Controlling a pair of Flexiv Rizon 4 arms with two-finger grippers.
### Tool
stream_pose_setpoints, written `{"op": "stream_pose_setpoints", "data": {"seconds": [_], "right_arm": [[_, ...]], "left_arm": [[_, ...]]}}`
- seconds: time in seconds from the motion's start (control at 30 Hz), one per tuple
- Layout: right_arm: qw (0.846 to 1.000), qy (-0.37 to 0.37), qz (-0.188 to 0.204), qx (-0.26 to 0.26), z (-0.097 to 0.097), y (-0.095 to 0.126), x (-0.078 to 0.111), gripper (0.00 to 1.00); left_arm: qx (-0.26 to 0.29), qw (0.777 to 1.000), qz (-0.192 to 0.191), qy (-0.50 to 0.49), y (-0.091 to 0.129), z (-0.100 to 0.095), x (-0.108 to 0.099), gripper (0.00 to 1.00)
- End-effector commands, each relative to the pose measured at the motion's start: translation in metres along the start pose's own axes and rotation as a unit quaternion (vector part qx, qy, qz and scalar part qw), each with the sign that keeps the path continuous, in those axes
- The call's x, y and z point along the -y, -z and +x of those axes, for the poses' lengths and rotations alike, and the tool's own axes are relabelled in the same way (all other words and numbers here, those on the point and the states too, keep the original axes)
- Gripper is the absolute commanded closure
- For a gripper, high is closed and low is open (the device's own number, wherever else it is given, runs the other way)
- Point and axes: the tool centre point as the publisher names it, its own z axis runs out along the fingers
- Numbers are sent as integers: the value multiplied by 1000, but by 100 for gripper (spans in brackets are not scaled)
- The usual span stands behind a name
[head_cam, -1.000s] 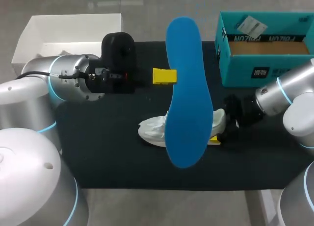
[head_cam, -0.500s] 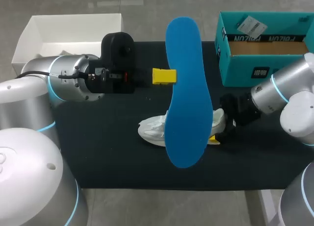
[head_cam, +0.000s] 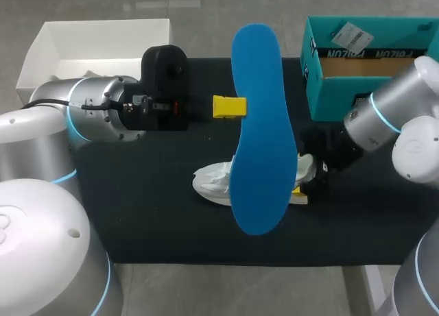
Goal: Take the shoe out of the shoebox, open the shoe tongue, remove and reinsert the insole, then place the shoe into the shoebox
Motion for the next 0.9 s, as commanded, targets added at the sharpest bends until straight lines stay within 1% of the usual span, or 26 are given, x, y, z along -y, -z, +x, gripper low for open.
{"op": "stream_pose_setpoints", "data": {"seconds": [0.03,0.23,0.27,0.47,0.73,0.9], "right_arm": [[983,-27,178,-21,-4,6,-20,0],[972,-41,232,-9,-4,15,-30,0],[971,-41,235,-7,-4,16,-31,0],[966,-41,254,-3,-1,20,-35,0],[965,-43,259,3,7,26,-40,0],[963,-47,266,16,18,39,-46,0]], "left_arm": [[-2,1000,1,0,-1,-2,-1,100],[-2,1000,1,0,-1,-2,-1,100],[-2,1000,1,0,-1,-2,-1,100],[-2,1000,1,0,-1,-2,-1,100],[-2,1000,1,0,-1,-2,-1,100],[-2,1000,1,0,-1,-2,-1,100]]}}
